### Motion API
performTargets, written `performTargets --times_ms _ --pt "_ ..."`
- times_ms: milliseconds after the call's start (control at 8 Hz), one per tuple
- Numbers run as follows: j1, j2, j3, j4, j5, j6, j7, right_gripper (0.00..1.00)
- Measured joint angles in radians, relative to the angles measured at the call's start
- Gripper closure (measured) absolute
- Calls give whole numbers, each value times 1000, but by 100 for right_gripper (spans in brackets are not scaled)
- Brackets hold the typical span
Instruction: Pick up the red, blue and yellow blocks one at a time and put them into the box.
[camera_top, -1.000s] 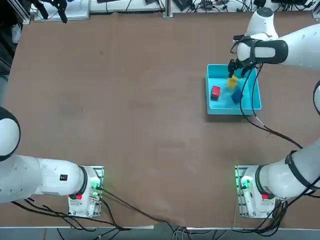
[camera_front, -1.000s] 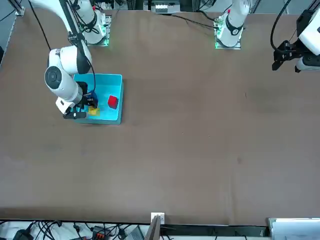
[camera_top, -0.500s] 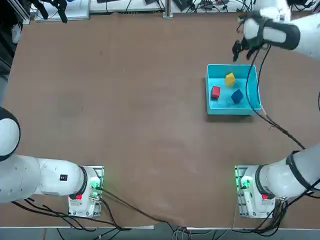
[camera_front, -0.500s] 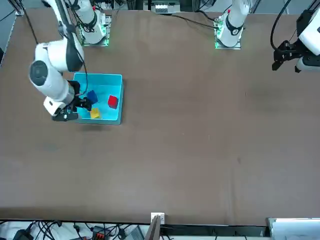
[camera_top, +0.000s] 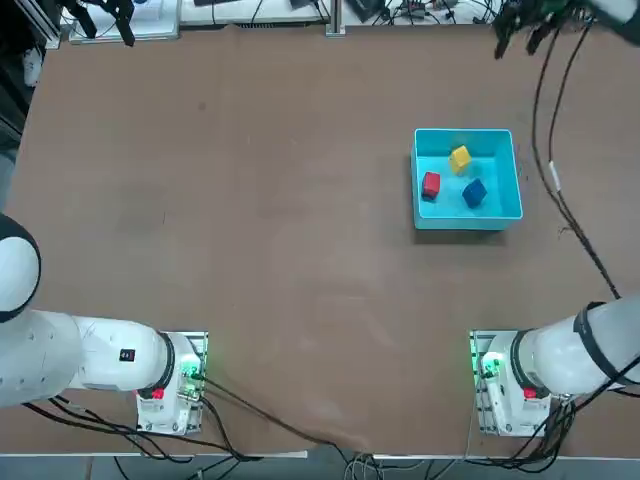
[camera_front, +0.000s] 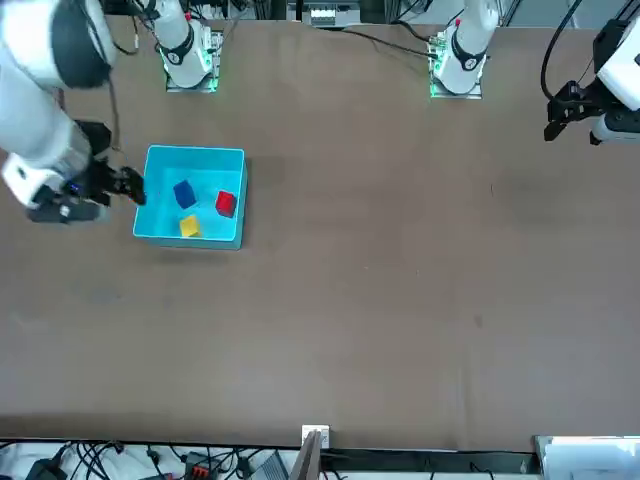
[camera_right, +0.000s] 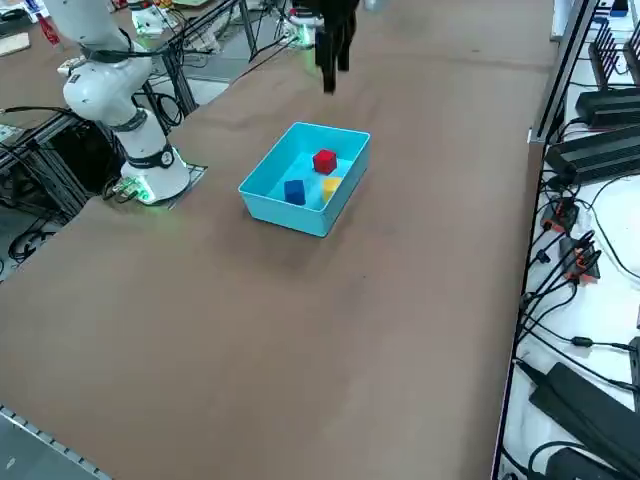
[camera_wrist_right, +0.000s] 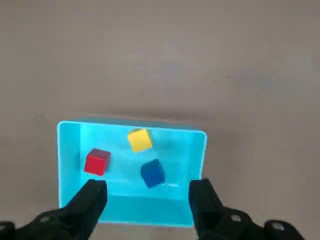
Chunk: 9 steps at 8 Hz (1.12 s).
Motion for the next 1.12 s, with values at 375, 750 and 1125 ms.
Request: performTargets --times_ms 375,750,1125 --pt "-11 1 -12 111 0 -94 -2 0" --pt "-86 -1 -25 116 1 -94 -71 0" --pt "-121 -36 -20 85 3 -81 -99 0"
